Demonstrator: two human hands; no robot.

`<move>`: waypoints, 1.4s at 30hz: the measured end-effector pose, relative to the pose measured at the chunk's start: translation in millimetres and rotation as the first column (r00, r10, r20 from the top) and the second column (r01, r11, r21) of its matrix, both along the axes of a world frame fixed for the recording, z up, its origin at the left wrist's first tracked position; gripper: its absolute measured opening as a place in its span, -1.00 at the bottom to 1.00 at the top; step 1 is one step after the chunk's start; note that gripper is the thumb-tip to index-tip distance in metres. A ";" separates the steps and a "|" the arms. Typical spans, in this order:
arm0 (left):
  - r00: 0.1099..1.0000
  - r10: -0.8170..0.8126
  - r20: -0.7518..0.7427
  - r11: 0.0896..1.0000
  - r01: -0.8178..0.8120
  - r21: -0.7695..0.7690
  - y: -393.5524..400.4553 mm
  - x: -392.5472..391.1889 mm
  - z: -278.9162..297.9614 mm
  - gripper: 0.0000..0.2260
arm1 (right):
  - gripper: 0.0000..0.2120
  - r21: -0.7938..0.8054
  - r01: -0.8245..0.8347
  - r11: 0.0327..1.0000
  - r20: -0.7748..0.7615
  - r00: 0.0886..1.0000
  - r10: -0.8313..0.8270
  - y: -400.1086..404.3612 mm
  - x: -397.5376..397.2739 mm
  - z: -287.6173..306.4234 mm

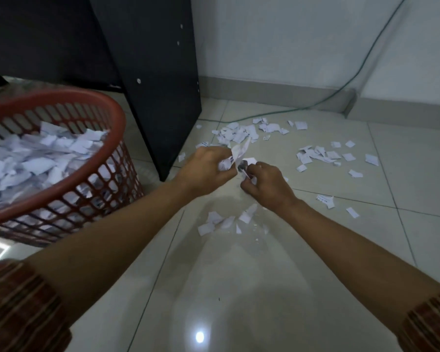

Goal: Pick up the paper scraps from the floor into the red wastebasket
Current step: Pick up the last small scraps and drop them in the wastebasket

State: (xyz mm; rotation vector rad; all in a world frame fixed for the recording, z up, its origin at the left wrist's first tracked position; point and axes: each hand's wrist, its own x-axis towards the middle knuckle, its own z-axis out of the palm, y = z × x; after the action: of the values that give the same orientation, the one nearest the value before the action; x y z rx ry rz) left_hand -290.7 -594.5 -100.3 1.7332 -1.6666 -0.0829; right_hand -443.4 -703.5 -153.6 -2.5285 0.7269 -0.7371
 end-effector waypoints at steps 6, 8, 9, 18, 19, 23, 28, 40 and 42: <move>0.997 0.007 0.074 1.000 -0.009 0.023 16.2 21.8 80.1 -0.78 | -0.74 -0.053 -0.037 0.998 0.160 0.986 0.045 16.7 20.3 72.2; 0.993 -0.020 0.114 0.999 0.016 0.044 28.7 32.4 102.4 -0.79 | -0.79 -0.074 -0.054 0.996 0.190 0.980 0.067 24.2 31.6 94.2; 0.988 -0.040 0.152 0.998 0.031 0.061 35.1 37.3 110.9 -0.78 | -0.80 -0.081 -0.064 0.995 0.206 0.975 0.079 28.4 37.3 104.4; 0.975 0.018 0.220 0.997 -0.034 0.069 129.4 127.1 165.1 -0.81 | -0.82 -0.101 -0.145 0.984 0.207 0.965 0.163 74.5 121.5 177.0; 0.976 0.054 0.210 0.996 -0.067 0.056 140.6 139.4 163.2 -0.82 | -0.79 -0.114 -0.165 0.980 0.223 0.957 0.187 80.3 132.1 179.1; 0.963 0.186 0.194 0.968 -0.213 0.129 172.0 181.6 143.3 -0.82 | -0.76 -0.131 -0.277 0.952 0.218 0.929 0.300 105.3 171.9 185.3; 0.934 0.271 0.233 0.909 -0.327 0.256 194.1 205.9 119.9 -0.82 | -0.70 -0.120 -0.340 0.933 0.227 0.905 0.359 127.0 215.3 184.9; 0.898 0.271 0.346 0.834 -0.398 0.382 206.4 225.3 94.9 -0.31 | -0.42 0.192 -0.458 0.868 -0.410 0.766 0.496 140.5 249.4 161.4; 0.866 0.278 0.415 0.807 -0.445 0.389 203.9 220.4 96.8 -0.28 | -0.48 0.206 -0.464 0.862 -0.399 0.764 0.507 143.1 248.4 163.3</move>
State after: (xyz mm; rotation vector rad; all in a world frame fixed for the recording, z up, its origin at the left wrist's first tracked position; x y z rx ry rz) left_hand -70.4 -390.7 -3.5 2.5504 -1.5908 -0.0073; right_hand -195.0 -560.5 9.7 -2.6427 0.1868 0.0598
